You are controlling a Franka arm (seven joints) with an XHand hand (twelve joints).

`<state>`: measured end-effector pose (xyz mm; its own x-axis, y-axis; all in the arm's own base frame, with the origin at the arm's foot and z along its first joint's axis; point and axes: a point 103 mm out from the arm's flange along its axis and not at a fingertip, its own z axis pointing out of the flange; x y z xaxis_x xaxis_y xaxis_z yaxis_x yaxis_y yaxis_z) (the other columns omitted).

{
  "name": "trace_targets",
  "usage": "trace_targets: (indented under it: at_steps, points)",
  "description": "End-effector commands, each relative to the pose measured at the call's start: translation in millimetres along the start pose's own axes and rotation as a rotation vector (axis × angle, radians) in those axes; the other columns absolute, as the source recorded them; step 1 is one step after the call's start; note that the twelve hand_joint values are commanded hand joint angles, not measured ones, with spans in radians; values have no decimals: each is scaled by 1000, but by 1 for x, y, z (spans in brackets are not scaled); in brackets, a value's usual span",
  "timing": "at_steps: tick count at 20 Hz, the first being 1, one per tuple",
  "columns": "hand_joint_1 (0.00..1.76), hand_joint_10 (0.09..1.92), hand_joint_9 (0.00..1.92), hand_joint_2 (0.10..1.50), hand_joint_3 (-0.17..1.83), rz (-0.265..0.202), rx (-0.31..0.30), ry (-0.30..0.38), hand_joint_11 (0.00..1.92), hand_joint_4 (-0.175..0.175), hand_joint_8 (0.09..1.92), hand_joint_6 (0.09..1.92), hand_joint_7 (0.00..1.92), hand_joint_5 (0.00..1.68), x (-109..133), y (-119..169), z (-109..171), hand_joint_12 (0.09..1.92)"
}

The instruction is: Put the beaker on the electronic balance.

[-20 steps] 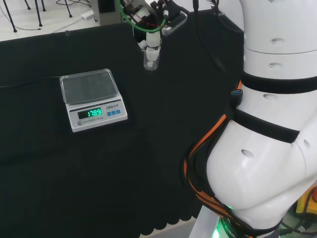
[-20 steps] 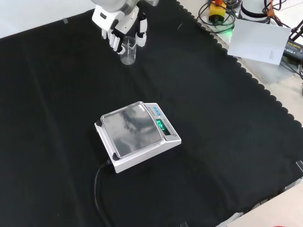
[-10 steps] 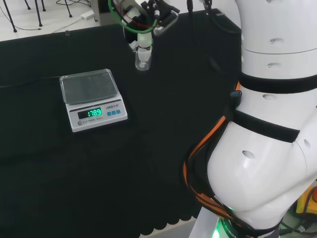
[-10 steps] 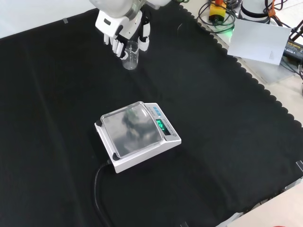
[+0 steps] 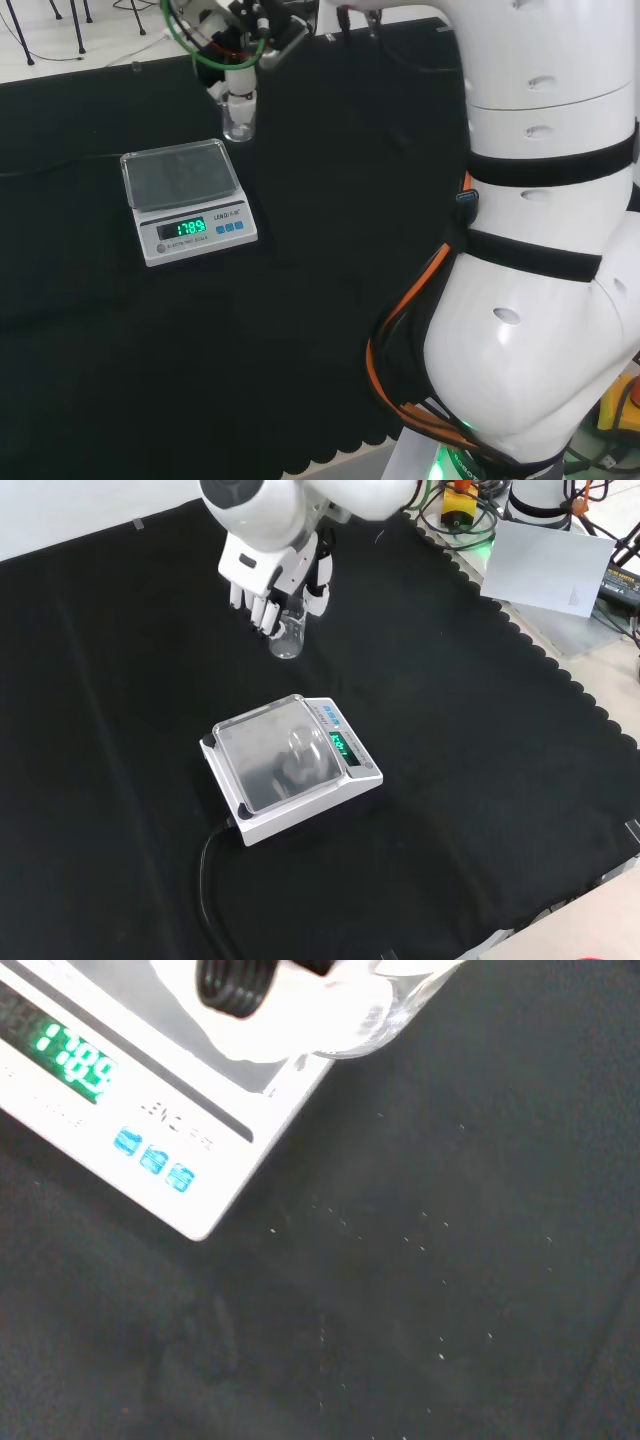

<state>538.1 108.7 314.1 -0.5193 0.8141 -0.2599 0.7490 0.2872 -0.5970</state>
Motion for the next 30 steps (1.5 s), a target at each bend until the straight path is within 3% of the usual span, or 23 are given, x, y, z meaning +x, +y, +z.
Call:
trace_targets:
  at_steps: [1, 7, 19, 30]
  points:
    - [1225, 1052, 1019, 1188, 0, -68, 5, -23, 790, -175, 1244, 1246, 857, 814, 35, 27, -14, 1194]
    - [1225, 1054, 1020, 1187, -1, -115, 12, 1, 793, -175, 1241, 1243, 859, 816, 41, 59, -8, 1191]
    - [1227, 1058, 1022, 1184, -1, -142, 33, 11, 797, -175, 1234, 1236, 864, 822, 26, 106, 0, 1186]
    - [1228, 1061, 1022, 1183, -2, -184, 49, -3, 798, -175, 1229, 1231, 867, 826, 33, 129, -2, 1183]
